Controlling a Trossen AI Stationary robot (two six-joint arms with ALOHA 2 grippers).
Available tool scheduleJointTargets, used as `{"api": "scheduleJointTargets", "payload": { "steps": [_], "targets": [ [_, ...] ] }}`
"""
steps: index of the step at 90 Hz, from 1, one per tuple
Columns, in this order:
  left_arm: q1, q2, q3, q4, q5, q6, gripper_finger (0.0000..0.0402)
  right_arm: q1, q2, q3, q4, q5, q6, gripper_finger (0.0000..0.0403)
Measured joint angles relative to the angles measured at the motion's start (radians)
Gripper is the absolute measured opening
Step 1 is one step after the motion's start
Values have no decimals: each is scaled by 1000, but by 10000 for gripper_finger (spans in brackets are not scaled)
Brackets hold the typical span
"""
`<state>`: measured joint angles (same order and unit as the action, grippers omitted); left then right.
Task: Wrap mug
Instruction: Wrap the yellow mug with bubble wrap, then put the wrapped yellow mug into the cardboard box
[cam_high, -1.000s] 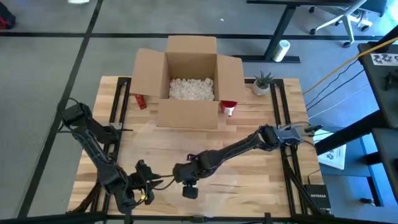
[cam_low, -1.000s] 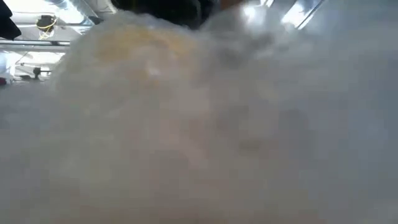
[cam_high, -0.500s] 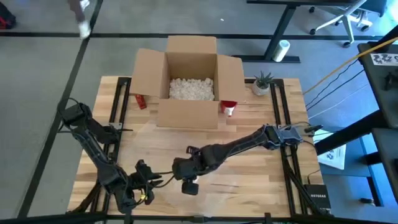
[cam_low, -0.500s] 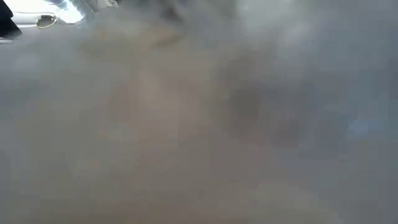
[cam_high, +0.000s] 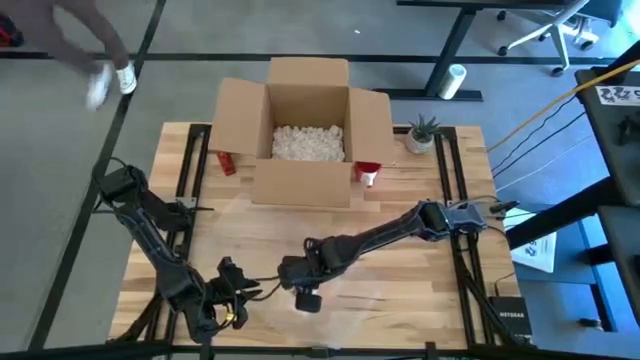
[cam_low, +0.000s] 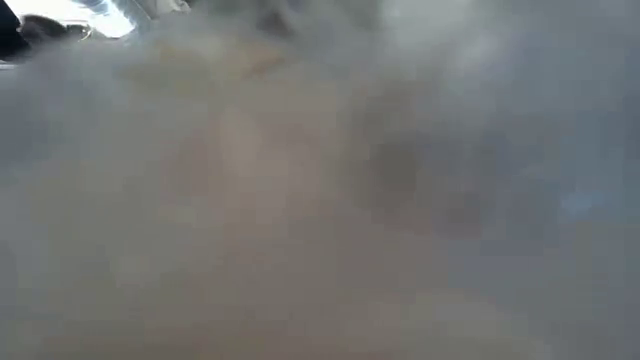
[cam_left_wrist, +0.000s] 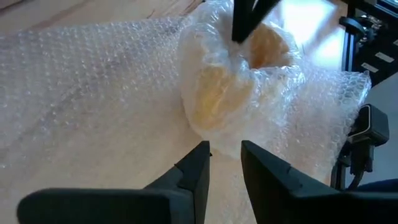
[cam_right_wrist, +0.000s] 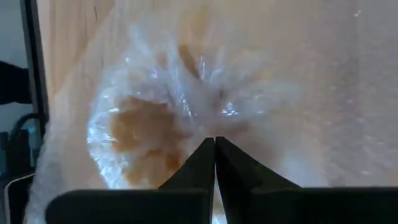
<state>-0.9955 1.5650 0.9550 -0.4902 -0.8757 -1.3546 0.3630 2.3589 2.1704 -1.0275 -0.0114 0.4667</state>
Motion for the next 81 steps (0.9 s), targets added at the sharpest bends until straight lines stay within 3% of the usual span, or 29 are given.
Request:
{"api": "scheduleJointTargets", "payload": {
  "steps": [28,81],
  "targets": [
    [0,-1,0,0,0,-2,74,-18,-6,-126,184,-87,26,0],
    [0,-1,0,0,0,-3,74,-17,3,96,14,-54,-7,0]
  ]
}}
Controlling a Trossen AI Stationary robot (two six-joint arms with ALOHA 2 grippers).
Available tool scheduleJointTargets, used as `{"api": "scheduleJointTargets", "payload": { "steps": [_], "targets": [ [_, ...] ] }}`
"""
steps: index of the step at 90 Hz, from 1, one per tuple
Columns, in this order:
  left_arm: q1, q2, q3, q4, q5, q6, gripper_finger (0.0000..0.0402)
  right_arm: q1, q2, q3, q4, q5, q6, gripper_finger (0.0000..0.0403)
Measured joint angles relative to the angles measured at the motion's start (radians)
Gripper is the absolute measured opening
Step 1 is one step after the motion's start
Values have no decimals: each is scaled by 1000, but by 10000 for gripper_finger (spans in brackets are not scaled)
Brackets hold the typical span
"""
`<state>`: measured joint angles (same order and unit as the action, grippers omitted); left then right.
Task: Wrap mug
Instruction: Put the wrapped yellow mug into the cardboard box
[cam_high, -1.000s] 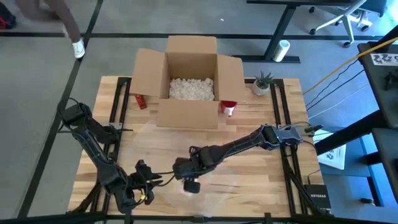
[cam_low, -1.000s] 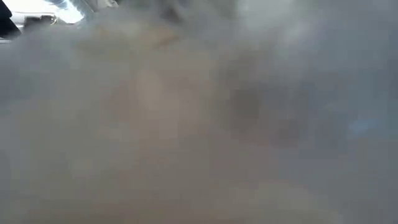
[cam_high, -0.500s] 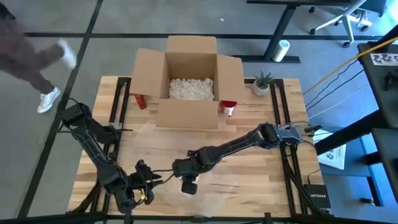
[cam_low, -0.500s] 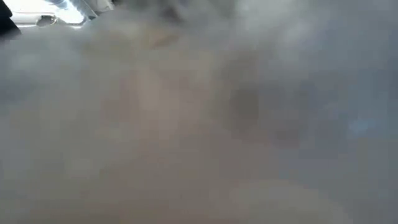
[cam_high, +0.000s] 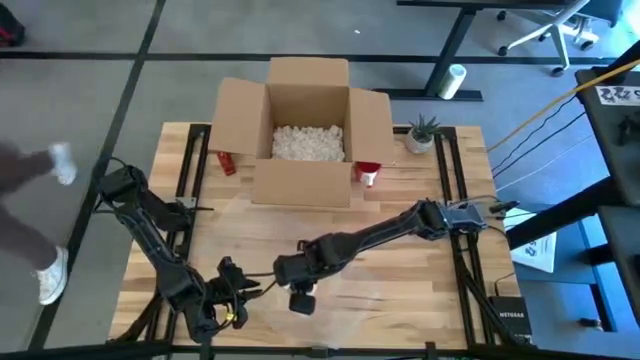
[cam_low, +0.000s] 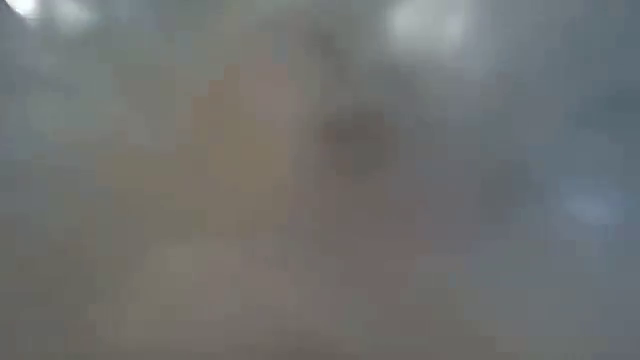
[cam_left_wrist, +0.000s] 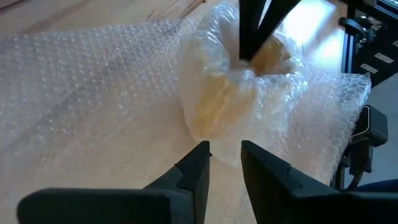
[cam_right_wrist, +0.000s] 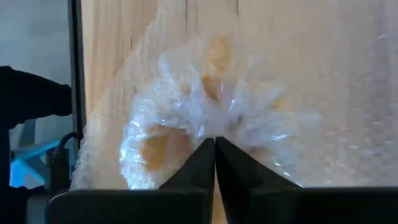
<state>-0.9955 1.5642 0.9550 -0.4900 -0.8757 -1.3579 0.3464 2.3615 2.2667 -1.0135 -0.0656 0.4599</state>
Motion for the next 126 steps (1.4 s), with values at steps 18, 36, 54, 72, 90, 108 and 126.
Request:
{"api": "scheduleJointTargets", "payload": {
  "steps": [18,36,54,72,90,108,126],
  "targets": [
    [0,0,0,0,0,0,74,8,-1,46,-9,-70,-75,13],
    [0,0,0,0,0,0,74,24,-1,45,1,-181,-89,75],
    [0,0,0,0,0,0,74,44,-1,45,1,-140,-100,135],
    [0,0,0,4,0,-2,74,67,-1,30,-7,-46,-132,146],
    [0,0,0,4,0,-4,74,81,-1,29,-8,-21,-137,145],
    [0,0,0,5,0,-21,74,88,0,29,-6,14,-143,145],
    [-5,0,0,10,0,-23,74,87,47,28,-8,21,-135,144]
  ]
}}
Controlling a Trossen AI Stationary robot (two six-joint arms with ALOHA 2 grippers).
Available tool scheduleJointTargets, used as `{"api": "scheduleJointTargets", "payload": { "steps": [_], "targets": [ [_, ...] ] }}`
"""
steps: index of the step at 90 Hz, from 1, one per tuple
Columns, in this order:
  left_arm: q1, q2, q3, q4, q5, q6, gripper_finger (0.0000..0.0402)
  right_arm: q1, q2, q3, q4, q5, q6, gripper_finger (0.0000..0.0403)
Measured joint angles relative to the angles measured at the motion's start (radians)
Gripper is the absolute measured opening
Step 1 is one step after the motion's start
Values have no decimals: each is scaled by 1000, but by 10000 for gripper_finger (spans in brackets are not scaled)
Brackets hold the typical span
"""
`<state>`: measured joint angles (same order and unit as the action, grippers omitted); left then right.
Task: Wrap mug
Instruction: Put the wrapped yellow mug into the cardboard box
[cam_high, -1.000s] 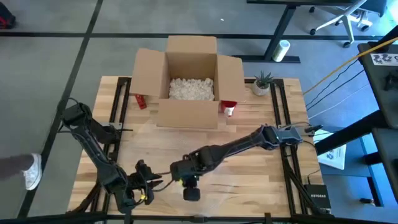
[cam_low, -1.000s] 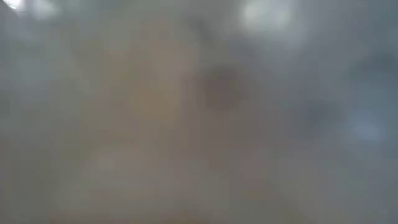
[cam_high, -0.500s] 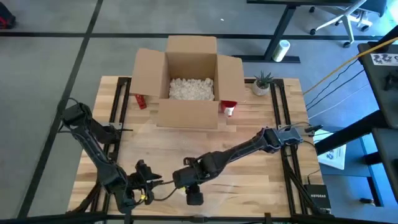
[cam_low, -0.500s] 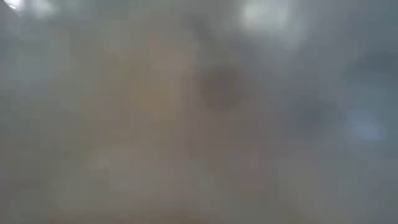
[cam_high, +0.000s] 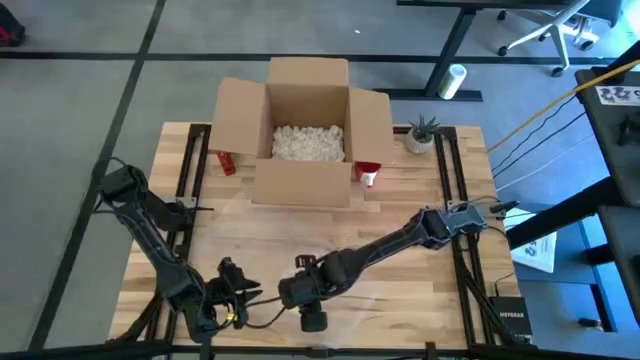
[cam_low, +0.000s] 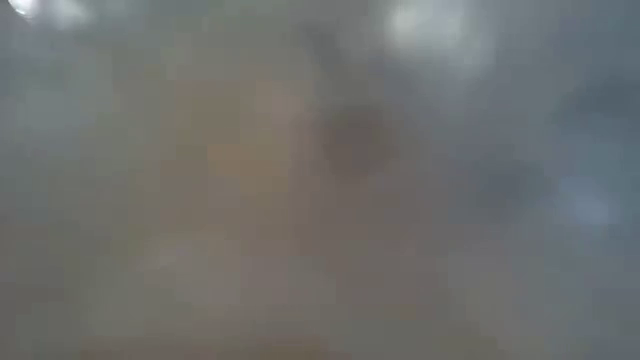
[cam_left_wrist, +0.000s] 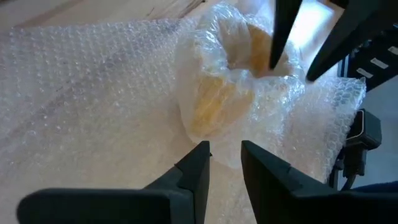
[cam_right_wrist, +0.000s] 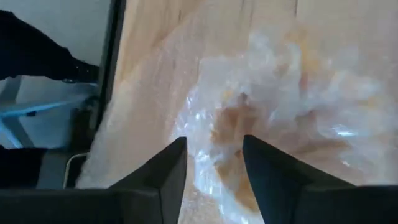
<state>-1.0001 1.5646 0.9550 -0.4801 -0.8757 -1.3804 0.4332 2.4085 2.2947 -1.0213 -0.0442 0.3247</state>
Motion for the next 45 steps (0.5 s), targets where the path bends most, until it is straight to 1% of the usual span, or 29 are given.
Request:
{"api": "scheduleJointTargets", "payload": {
  "steps": [14,20,25,32,36,39,45],
  "targets": [
    [-8,1,0,-1,0,-5,74,-2,42,2,-17,30,3,144],
    [-8,1,0,-1,0,-6,74,-3,60,3,-25,36,2,134],
    [-8,1,0,-1,0,-7,74,-8,74,3,-46,24,1,114],
    [-8,1,0,-3,1,-7,74,-10,78,4,-57,8,-1,59],
    [-8,1,0,-2,1,-7,74,-10,78,5,-63,26,-8,26],
    [-8,1,0,-2,1,-7,74,-10,77,5,-63,34,-16,17],
    [-8,1,0,-3,1,-7,74,-8,78,23,-80,52,-17,17]
  ]
}}
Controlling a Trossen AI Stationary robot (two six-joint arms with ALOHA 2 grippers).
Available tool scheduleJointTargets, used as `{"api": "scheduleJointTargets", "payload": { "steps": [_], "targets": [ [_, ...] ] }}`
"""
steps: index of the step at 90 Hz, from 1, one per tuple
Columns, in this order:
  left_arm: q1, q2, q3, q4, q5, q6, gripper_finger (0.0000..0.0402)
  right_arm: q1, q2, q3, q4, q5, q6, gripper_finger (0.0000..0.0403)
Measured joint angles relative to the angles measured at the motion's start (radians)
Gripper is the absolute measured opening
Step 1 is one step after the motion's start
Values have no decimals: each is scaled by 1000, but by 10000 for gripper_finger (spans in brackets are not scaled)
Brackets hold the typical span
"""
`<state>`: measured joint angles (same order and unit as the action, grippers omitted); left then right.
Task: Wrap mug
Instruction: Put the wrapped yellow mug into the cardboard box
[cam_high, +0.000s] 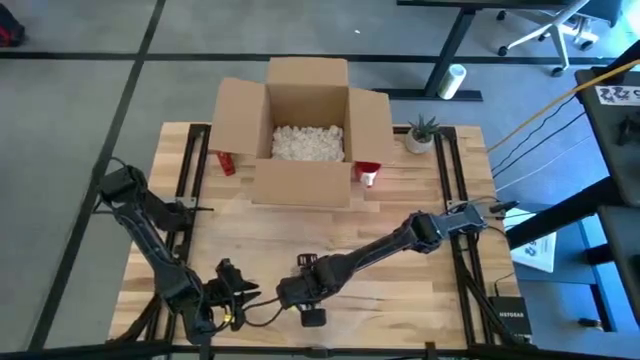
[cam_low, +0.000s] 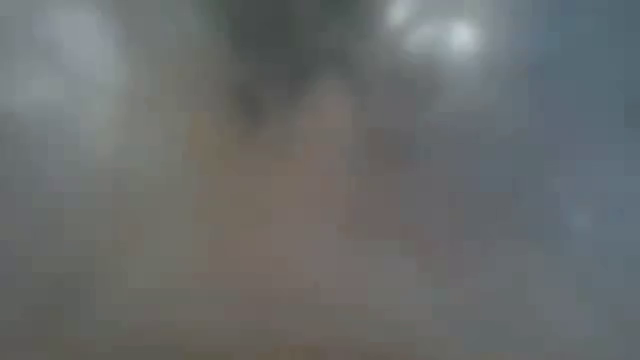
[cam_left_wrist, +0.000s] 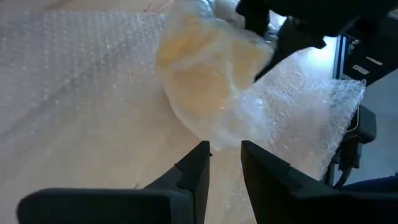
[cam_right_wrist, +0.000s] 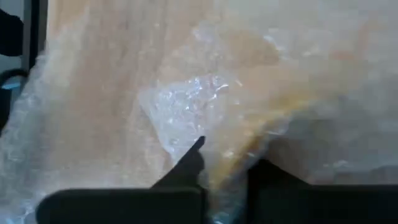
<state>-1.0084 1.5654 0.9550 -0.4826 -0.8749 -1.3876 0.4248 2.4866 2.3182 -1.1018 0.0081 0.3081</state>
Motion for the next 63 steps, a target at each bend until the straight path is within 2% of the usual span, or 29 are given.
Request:
{"api": "scheduleJointTargets", "payload": {
  "steps": [23,63],
  "targets": [
    [0,0,0,-2,0,0,74,10,-36,33,-116,38,1,7],
    [0,0,0,-6,0,7,74,35,-361,34,-83,156,-17,7]
  ]
}}
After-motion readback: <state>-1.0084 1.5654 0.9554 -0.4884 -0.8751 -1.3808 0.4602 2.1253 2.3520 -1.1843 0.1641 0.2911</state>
